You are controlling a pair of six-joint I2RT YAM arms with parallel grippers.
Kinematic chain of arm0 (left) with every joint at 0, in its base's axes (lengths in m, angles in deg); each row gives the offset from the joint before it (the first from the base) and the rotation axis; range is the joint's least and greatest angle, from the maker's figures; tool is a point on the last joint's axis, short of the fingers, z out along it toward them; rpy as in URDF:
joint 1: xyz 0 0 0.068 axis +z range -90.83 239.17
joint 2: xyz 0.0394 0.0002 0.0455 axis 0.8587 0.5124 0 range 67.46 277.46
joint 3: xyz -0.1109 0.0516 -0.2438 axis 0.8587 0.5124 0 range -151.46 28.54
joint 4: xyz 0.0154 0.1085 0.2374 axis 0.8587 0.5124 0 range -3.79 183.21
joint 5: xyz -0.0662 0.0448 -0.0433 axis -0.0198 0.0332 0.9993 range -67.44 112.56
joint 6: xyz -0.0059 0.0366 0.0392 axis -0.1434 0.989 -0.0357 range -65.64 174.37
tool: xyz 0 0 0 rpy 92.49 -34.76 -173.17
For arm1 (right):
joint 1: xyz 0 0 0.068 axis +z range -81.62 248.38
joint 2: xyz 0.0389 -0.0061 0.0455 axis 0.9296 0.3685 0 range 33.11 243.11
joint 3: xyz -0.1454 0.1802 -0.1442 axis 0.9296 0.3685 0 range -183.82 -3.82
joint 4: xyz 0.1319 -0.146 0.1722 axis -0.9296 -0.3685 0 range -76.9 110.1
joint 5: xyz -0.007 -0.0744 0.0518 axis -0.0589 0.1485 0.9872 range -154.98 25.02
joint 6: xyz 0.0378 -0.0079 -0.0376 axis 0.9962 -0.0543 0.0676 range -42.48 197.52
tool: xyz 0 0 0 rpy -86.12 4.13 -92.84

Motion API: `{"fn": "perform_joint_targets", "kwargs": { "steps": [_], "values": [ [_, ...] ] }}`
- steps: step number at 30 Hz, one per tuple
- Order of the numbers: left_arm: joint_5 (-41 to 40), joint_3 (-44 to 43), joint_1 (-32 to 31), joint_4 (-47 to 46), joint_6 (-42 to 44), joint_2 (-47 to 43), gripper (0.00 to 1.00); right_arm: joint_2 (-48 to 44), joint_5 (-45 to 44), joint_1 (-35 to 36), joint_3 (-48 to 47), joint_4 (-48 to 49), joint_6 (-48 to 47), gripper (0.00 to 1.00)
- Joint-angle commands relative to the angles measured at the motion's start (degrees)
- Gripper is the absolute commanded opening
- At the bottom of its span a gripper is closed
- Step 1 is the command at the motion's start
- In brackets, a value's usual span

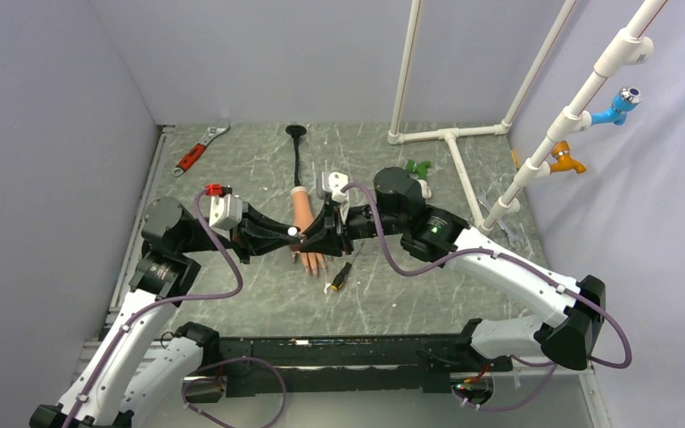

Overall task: Paint the nails
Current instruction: Unscrew the nail polish bottle.

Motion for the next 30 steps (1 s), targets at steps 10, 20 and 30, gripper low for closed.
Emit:
{"fn": "perform_joint_targets", "kwargs": {
  "steps": [10,20,30],
  "values": [
    [-11.14,-2.20,-0.35,6.68,3.09,0.69,0.00,1.44,-13.12,-0.06,-2.53,9.15,5.68,0.00],
    [-15.96,-2.12,-0.36,6.89,2.13,2.01,0.00,3.12,-23.64,0.19,-2.82,9.57,8.66,0.00],
    [-15.98,-3.21,-0.53,9.85,2.82,3.32,0.06,2.88,-25.08,0.23,-1.36,10.54,8.23,0.00]
  ]
}}
